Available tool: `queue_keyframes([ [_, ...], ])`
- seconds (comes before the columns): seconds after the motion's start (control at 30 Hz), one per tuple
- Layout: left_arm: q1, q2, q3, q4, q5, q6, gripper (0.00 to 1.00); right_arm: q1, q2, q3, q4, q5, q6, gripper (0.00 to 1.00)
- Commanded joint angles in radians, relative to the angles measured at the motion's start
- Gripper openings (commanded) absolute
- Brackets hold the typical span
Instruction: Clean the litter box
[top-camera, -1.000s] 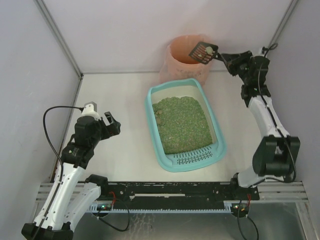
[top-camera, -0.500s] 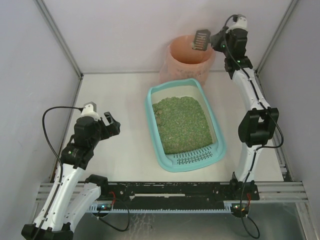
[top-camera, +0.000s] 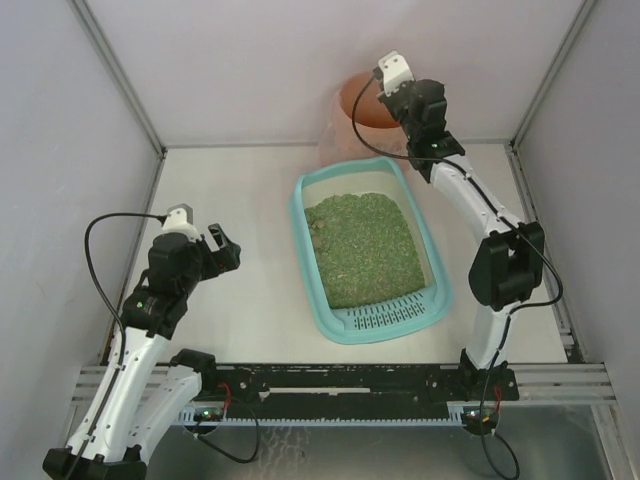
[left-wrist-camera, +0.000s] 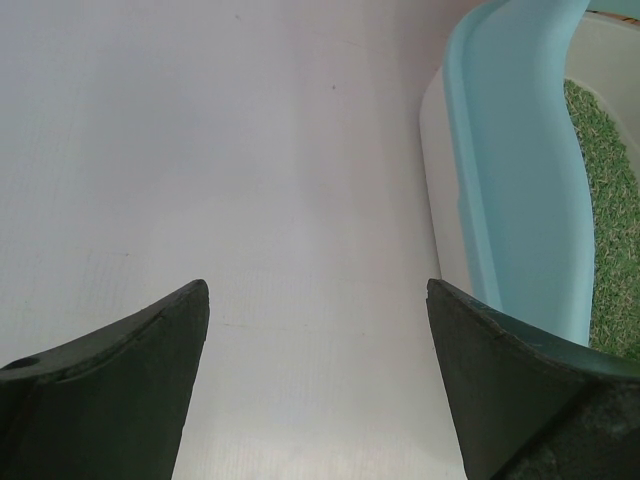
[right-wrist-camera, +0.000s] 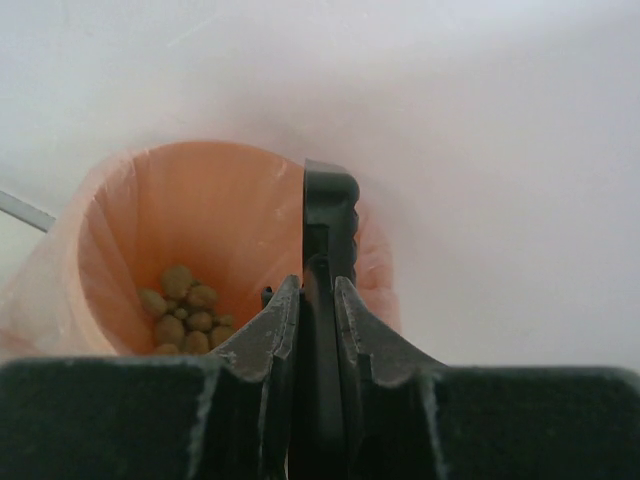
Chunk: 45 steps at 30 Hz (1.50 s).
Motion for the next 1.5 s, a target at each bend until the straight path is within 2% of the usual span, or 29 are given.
queue_keyframes([
  [0.0,0.006,-0.012,-0.001,0.024,-0.001,-0.003,0.93,0.052,-0.131,-0.044,0.171,0.083,-0.227,0.0],
  [0.17,0.006,-0.01,-0.001,0.026,0.003,-0.003,0.93,0.112,-0.335,-0.243,0.268,0.104,-0.143,0.0],
  [0.27,0.007,-0.006,-0.001,0.027,0.009,-0.003,0.93,0.128,-0.474,-0.366,0.222,0.105,0.018,0.0],
  [0.4,0.008,0.003,-0.002,0.031,0.018,-0.003,0.93,0.129,-0.63,-0.43,0.009,0.103,0.285,0.0],
  [0.57,0.007,-0.002,-0.004,0.032,0.022,-0.004,0.93,0.13,-0.747,-0.47,-0.305,0.033,0.549,0.0],
  [0.77,0.008,-0.007,-0.006,0.033,0.027,-0.003,0.93,0.129,-0.788,-0.493,-0.592,-0.089,0.705,0.0],
  [0.97,0.007,0.003,-0.006,0.035,0.036,-0.005,0.93,0.127,-0.767,-0.519,-0.752,-0.183,0.782,0.0],
  [1.17,0.007,0.009,-0.006,0.039,0.043,-0.006,0.93,0.088,-0.688,-0.618,-0.721,-0.422,0.884,0.0],
  [1.47,0.008,0.01,-0.008,0.041,0.048,-0.006,0.93,0.096,-0.602,-0.77,-0.571,-0.576,0.972,0.0],
])
